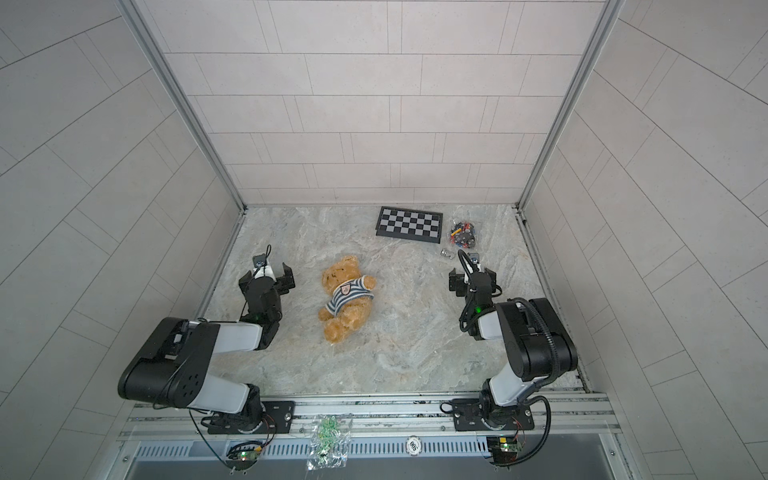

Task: Dress the teddy bear

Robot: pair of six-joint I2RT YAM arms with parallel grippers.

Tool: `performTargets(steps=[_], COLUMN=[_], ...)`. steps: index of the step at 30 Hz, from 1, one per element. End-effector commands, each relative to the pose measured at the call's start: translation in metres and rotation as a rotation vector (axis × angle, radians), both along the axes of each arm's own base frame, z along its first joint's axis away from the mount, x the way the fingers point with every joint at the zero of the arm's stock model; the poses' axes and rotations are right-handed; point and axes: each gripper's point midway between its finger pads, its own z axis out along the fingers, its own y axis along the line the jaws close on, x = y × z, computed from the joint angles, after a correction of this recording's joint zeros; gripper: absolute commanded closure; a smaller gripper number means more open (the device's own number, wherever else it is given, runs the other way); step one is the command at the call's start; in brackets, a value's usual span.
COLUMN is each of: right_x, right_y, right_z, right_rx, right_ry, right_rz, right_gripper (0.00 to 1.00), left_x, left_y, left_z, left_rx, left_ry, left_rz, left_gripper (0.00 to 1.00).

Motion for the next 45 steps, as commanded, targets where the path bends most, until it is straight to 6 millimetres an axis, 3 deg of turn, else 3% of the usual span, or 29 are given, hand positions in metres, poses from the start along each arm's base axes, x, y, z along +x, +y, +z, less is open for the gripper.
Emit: performTargets(steps=[1,24,27,29,32,35,38,42,45], right_x=[0.003,0.004,-0.013,-0.018,0.000,-0.010,-0.006,0.000,-0.006], right_y=[0.004,-0.001,0.011,0.004,-0.005,0.005,-0.005,-0.010,-0.001], right_z=[0.003,0.003,0.012,0.016,0.004,0.006,0.011,0.000,0.006], right_rx=[-0.014,-0.008,-0.024,-0.013,-0.004,-0.008,-0.007,0.011,-0.007], right_ry=[-0.002,0.001,-0.089,-0.152,0.009,0.007,-0.083,0.093,-0.060], right_rz=[0.027,0.004,0.079,0.038,-0.015,0.041,-0.024,-0.059,0.008], right_gripper=[0.00,0.00,0.00,0.00,0.00,0.00,0.00,0.00,0.00], left_x=[0.003,0.004,0.003,0.004,0.004,0.004,0.003,0.003,0.003], left_y=[0.001,0.001,0.001,0.000,0.000,0.001,0.001,0.001,0.001], left_z=[0.006,0.006,0.007,0.007,0.007,0.007,0.006,0.006,0.006], left_rx=[-0.011,-0.011,-0.011,-0.012,-0.011,-0.011,-0.011,-0.010,-0.009], left_ry=[-0.019,-0.019,-0.019,-0.019,-0.019,-0.020,-0.018,-0.018,-0.018], left_rz=[0.002,0.001,0.001,0.001,0.001,0.001,0.002,0.003,0.001], left_gripper=[0.00,0.00,0.00,0.00,0.00,0.00,0.00,0.00,0.00])
